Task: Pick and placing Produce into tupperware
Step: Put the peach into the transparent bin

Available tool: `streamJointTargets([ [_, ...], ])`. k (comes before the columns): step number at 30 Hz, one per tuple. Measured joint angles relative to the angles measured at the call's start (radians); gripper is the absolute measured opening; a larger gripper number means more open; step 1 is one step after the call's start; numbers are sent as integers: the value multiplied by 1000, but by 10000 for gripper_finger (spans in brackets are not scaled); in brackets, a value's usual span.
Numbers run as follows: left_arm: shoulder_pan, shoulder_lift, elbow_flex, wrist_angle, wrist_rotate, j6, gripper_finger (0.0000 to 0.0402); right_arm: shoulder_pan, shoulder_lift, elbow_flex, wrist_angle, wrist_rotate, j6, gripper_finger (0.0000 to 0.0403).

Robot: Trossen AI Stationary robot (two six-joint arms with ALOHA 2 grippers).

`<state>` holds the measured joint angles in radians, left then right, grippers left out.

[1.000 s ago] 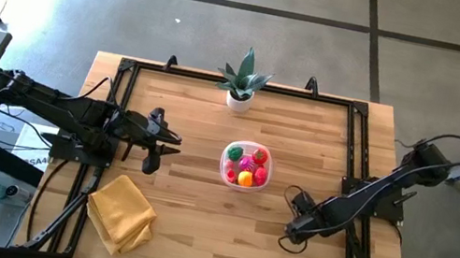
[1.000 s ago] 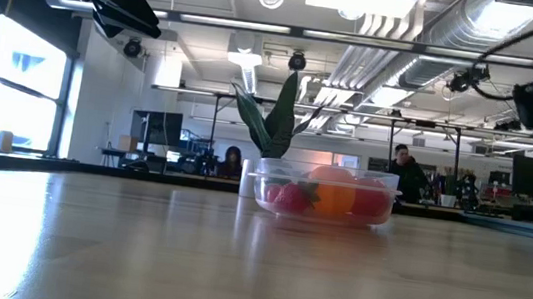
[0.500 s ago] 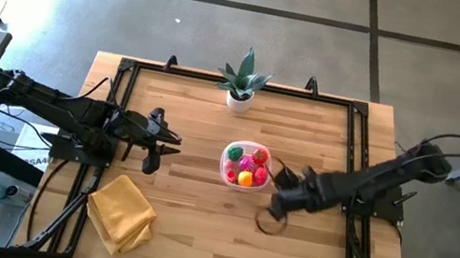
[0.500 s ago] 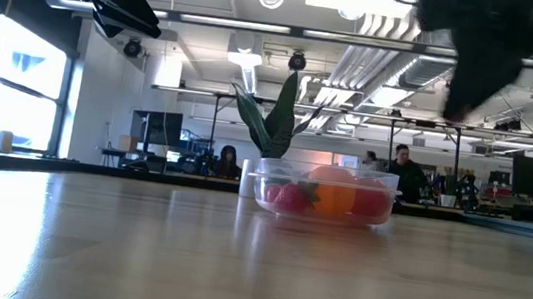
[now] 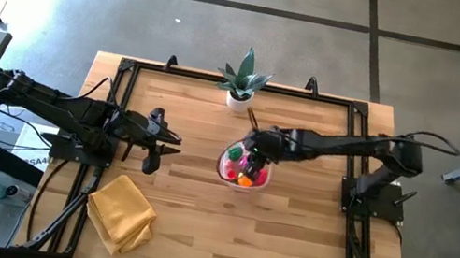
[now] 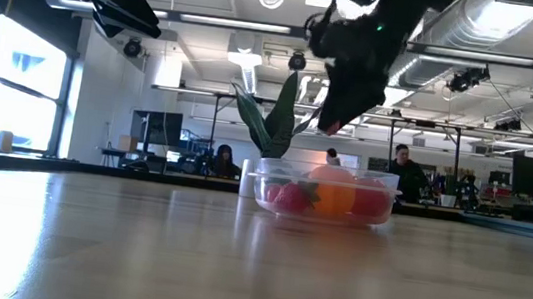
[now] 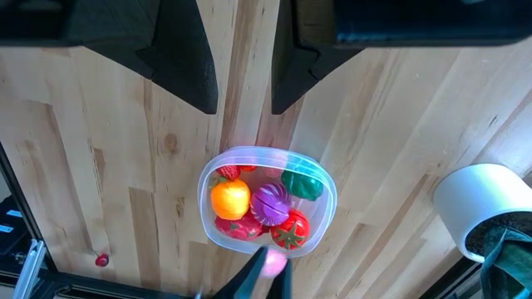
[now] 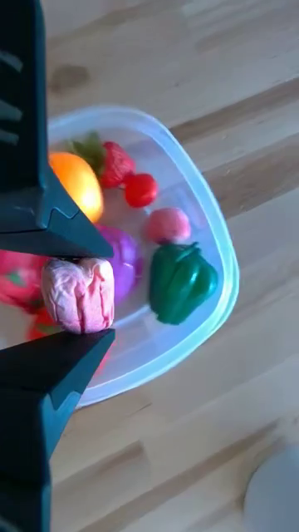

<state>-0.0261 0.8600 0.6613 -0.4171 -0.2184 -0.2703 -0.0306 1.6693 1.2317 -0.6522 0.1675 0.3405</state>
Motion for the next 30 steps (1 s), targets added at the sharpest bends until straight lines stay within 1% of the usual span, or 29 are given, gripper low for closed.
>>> streamJointTargets([
  [7,0,0,0,0,0,0,106,-57,123,32,59,-72,-67,124],
  [11,0,0,0,0,0,0,106,-62,156,32,82,-76,-80,124],
  [25,0,0,0,2,0,0,106,-62,178,30,94,-75,-114,124],
  [27,0,0,0,2,0,0,106,-62,179,30,97,-74,-114,130],
  [30,0,0,0,2,0,0,106,-62,179,30,96,-64,-115,153],
])
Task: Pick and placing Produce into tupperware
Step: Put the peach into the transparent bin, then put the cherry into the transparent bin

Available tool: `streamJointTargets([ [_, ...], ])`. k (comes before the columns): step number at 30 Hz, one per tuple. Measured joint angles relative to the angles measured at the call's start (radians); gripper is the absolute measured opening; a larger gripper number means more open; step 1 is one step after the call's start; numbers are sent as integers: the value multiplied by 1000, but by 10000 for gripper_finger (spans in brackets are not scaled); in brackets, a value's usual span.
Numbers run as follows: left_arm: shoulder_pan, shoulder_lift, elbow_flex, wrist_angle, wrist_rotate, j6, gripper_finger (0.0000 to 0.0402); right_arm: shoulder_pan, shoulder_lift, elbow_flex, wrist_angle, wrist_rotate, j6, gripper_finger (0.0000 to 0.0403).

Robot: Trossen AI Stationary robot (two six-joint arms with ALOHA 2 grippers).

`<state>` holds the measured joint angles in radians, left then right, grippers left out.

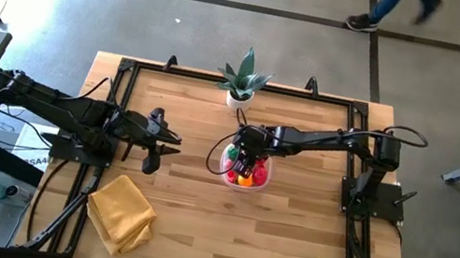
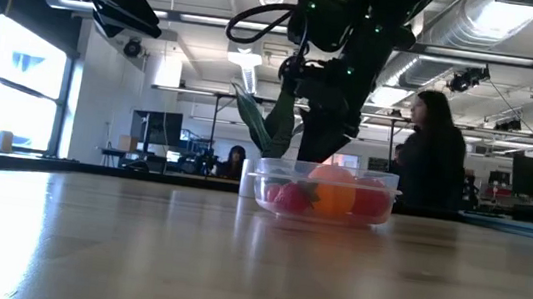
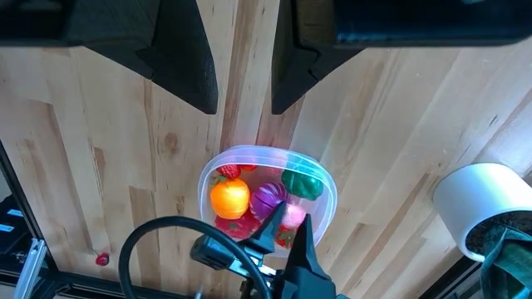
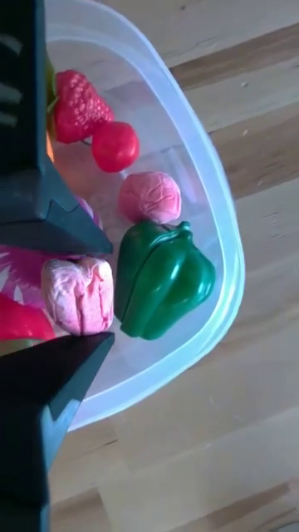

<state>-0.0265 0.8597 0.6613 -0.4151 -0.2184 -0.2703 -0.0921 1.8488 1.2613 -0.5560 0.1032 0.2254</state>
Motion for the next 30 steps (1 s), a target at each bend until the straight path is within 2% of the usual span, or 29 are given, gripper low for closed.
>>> streamJointTargets([
  [5,0,0,0,0,0,0,106,0,0,0,2,13,-17,193],
  [11,0,0,0,0,0,0,106,0,-11,0,13,-1,-28,204],
  [15,0,0,0,0,0,0,106,5,-84,0,-43,-11,-9,204],
  [19,0,0,0,0,0,0,106,38,-192,0,-186,-2,69,204],
  [24,0,0,0,0,0,0,106,172,-328,0,-419,56,250,204],
  [30,0,0,0,0,0,0,106,461,-404,0,-641,162,600,204],
])
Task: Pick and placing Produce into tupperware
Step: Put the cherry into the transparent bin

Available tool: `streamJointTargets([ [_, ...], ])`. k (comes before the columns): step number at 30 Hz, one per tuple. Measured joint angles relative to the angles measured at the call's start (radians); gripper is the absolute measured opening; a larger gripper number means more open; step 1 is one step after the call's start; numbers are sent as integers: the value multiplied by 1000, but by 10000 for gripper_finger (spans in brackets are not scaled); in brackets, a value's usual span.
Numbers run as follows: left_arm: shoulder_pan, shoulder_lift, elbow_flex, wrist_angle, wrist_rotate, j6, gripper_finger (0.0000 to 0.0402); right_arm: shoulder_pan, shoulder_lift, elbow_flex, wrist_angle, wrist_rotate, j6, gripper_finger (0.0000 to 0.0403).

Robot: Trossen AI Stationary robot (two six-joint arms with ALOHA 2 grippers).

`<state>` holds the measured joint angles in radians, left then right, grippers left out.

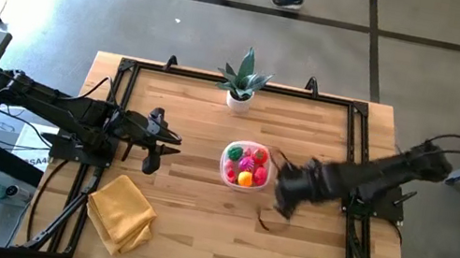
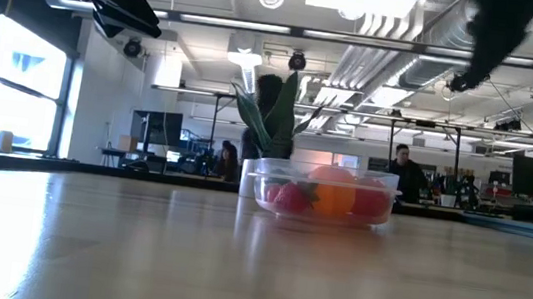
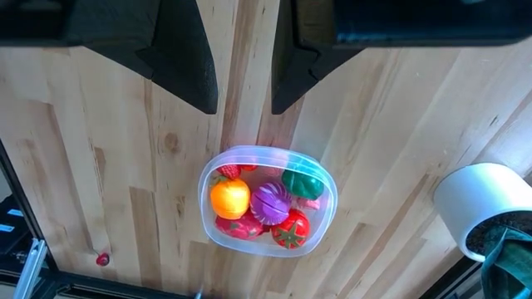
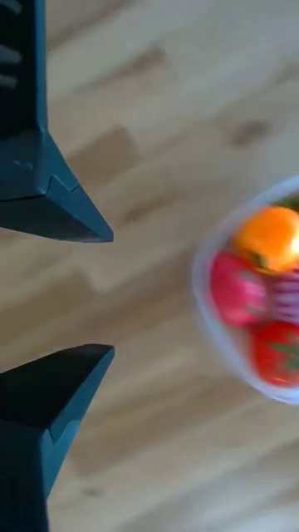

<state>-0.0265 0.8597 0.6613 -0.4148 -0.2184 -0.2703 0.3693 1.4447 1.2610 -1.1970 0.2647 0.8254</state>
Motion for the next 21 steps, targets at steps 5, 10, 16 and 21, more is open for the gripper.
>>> streamJointTargets([
  [5,0,0,0,0,0,0,106,252,9,0,-145,5,445,204],
  [10,0,0,0,0,0,0,106,459,68,0,-211,-53,928,204],
  [16,0,0,0,0,0,0,106,589,156,0,-169,-219,1337,204],
  [21,0,0,0,0,0,0,106,637,210,0,-66,-248,1481,204],
])
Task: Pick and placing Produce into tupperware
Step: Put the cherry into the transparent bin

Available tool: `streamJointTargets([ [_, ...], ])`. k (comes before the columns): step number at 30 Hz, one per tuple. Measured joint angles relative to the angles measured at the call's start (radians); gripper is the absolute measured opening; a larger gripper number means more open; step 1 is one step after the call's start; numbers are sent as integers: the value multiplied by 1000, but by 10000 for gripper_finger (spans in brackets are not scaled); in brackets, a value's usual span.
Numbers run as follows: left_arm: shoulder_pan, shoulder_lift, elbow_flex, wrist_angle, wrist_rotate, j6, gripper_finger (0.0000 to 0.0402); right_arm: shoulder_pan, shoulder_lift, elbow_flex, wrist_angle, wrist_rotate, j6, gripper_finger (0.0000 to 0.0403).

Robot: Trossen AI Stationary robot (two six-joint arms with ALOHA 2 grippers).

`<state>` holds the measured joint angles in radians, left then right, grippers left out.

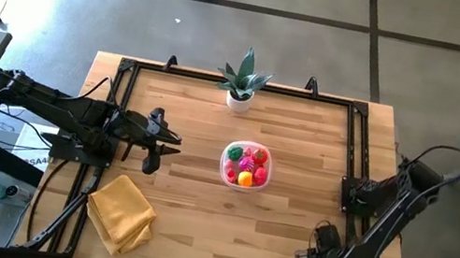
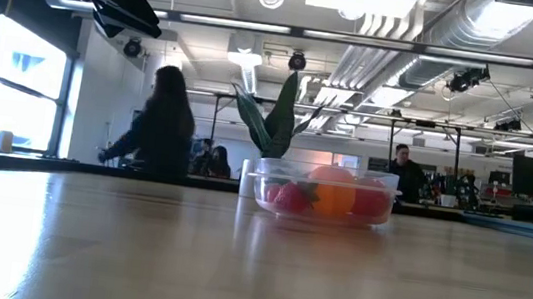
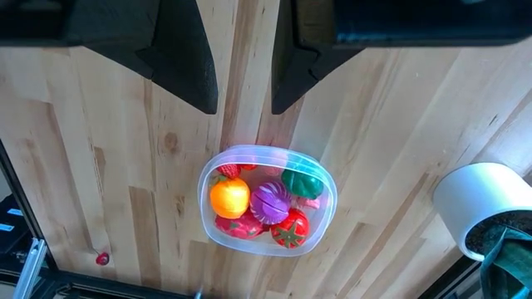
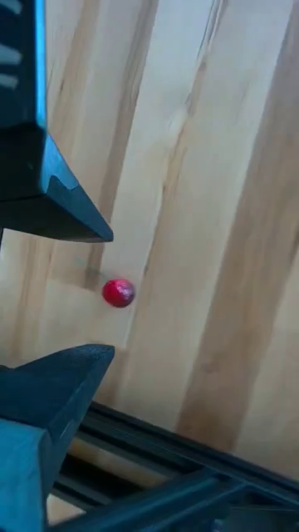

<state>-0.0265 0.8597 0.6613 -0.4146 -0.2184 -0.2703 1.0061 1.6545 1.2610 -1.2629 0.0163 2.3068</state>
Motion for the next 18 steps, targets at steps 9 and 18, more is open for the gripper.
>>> streamJointTargets([
  [9,0,0,0,0,0,0,106,37,70,0,52,-38,113,204],
  [18,0,0,0,0,0,0,106,35,142,0,112,-53,121,204],
])
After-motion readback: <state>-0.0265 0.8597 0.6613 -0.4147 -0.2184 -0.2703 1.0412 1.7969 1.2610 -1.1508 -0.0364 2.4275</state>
